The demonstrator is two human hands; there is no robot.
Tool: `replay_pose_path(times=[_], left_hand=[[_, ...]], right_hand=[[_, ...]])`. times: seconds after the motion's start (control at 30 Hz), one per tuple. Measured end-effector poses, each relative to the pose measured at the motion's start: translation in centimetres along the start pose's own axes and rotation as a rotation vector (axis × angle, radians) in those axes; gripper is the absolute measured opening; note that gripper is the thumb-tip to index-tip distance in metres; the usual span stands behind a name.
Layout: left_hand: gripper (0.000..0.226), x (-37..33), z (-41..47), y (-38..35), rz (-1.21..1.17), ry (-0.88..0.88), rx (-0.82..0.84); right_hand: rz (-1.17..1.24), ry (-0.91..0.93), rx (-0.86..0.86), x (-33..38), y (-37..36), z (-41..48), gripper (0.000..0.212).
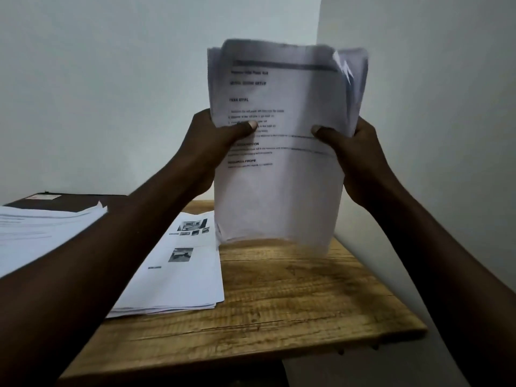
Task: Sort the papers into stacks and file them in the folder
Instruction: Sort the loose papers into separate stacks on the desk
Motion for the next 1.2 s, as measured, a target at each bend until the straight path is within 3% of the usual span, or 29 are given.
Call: replay_pose_path(times=[0.13, 0.27, 0.4, 0.5, 0.6, 0.8, 1.0, 1.2], left_hand=[[0.034, 1.0, -0.7, 0.1, -0.012, 0.05, 0.02], [0.025, 0.8, -0.5, 0.6, -0.033, 0.055, -0.046], [0.033, 0.8, 0.2, 0.8, -0.084, 0.08, -0.056], [0.034, 2.9, -0.6, 1.1, -0.092, 0.15, -0.056], [0.022, 5.5, -2.5, 0.7, -0.055, 0.192, -0.054], [0.022, 5.6, -2.1, -0.1, -0.102, 0.126, -0.1], [0.029, 8.4, -3.8, -1.2, -0.088, 0.218, -0.015], [0.024, 6.9, -2.8, -0.5, -0.119, 0.184, 0.039]], right_hand=[[-0.042, 0.017, 0.032, 0.1, -0.2, -0.8, 0.017], [-0.065, 0.078, -0.068, 1.2, -0.1, -0.5, 0.005], [0.036, 0.128, -0.037, 2.9, 0.2, 0.1, 0.02], [0.037, 0.02, -0.01, 0.0, 0.5, 0.1, 0.026], [-0.024, -0.075, -0.006, -2.7, 0.5, -0.6, 0.033], [-0.031, -0.018, -0.027, -0.7, 0.7, -0.2, 0.027], [-0.026, -0.122, -0.03, -3.4, 0.8, -0.6, 0.038], [-0.017, -0.137, -0.047, -1.4, 1.6, 0.8, 0.054]])
Point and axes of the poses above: each hand's wrist, its own z-axis towards the middle knuckle, its own y-axis out of the back of the hand, x = y × z, the point moved 8 cm from there along z, towards the middle knuckle, and after that the axes turned 9 degrees about -y, right-handed, at the moved point
